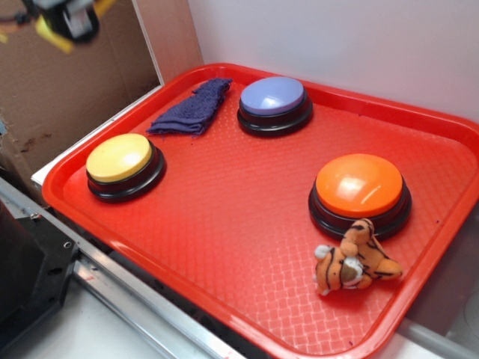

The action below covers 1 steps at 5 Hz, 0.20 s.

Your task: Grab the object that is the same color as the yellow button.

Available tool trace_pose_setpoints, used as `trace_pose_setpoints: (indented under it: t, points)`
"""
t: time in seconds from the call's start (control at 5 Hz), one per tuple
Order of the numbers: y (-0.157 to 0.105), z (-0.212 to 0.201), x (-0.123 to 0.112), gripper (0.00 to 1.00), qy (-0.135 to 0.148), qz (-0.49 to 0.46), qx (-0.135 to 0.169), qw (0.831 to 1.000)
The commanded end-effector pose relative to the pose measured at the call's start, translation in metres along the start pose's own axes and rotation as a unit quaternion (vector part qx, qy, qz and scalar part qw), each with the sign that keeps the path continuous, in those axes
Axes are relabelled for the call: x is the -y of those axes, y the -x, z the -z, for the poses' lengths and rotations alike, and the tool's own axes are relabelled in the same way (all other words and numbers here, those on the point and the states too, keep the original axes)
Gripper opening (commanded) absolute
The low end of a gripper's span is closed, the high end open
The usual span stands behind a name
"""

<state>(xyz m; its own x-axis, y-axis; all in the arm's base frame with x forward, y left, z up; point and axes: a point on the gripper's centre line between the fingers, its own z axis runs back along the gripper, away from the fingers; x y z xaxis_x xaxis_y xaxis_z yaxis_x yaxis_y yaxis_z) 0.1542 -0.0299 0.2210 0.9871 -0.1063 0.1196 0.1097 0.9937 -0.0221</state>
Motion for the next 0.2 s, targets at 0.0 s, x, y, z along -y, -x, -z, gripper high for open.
trace_pose_setpoints:
  t: [0.0]
  points:
    - [0.0006, -0.0788, 0.0192, 0.00, -0.024, 0.029, -0.002, 0.999]
